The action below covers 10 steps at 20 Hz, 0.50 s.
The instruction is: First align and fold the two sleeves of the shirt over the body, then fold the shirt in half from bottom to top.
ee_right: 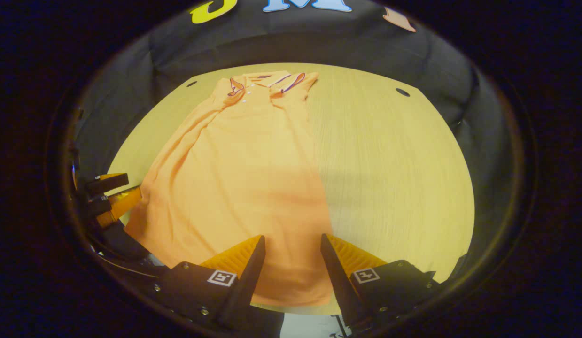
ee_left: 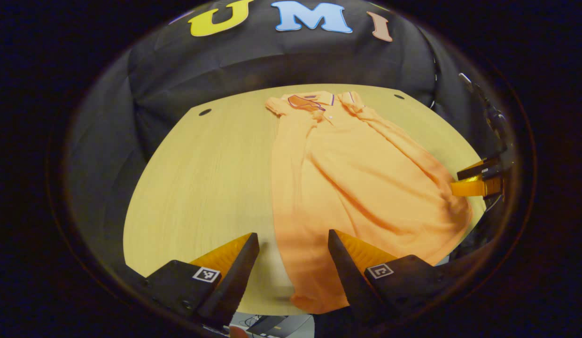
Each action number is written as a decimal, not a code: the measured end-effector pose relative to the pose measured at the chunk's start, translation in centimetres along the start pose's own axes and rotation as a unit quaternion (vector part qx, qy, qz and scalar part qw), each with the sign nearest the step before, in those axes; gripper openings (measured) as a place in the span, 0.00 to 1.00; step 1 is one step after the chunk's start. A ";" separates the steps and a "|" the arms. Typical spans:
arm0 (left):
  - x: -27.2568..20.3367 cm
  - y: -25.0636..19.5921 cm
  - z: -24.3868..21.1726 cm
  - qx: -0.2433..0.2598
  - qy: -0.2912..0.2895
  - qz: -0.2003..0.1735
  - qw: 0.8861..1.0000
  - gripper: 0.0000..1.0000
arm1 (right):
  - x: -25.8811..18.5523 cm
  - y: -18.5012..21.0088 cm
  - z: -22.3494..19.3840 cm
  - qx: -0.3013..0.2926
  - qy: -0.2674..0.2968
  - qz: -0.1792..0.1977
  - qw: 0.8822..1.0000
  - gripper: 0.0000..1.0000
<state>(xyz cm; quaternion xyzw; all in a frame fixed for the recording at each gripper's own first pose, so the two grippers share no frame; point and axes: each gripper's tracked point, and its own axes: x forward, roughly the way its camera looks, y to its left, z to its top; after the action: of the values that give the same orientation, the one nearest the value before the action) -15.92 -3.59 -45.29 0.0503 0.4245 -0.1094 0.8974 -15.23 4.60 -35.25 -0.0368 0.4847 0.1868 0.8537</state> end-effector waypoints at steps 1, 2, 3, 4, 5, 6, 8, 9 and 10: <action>0.1 -0.3 -0.8 -0.002 0.006 -0.003 1.000 0.94 | 0.0 0.2 -0.5 -0.001 0.003 0.001 1.000 0.75; 0.2 -0.6 -1.8 -0.005 0.014 -0.004 1.000 1.00 | 0.3 0.2 -0.9 -0.002 0.008 0.002 1.000 0.75; 0.4 -0.9 -2.8 -0.006 0.024 -0.005 1.000 0.98 | 0.5 0.4 -1.4 -0.002 0.014 0.002 1.000 0.75; 0.4 -1.0 -3.0 -0.010 0.023 -0.005 1.000 1.00 | 0.5 0.5 -2.1 -0.003 0.019 0.001 1.000 0.75; 0.4 -0.9 -2.5 -0.014 0.009 -0.006 1.000 1.00 | 0.5 0.4 -2.6 -0.005 0.022 -0.001 1.000 0.70; 0.7 -1.1 -2.9 -0.021 0.011 -0.008 1.000 0.97 | 0.5 0.4 -2.8 -0.007 0.021 -0.003 1.000 0.75; 0.9 -1.2 -2.4 -0.037 0.001 -0.007 0.999 1.00 | 0.7 0.4 -2.9 -0.017 0.014 -0.006 1.000 0.75; 1.1 -1.3 -2.4 -0.033 0.000 -0.006 0.999 1.00 | 0.8 0.4 -2.9 -0.031 0.011 -0.009 0.999 0.75; 1.2 -1.3 -2.5 -0.032 -0.002 -0.005 0.999 0.98 | 0.8 0.5 -3.1 -0.051 0.011 -0.013 0.999 0.75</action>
<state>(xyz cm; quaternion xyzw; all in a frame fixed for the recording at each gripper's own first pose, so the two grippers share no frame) -17.31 -4.64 -47.80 0.0197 0.4264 -0.1005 0.8987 -17.55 4.51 -37.48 -0.0885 0.4834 0.1999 0.8476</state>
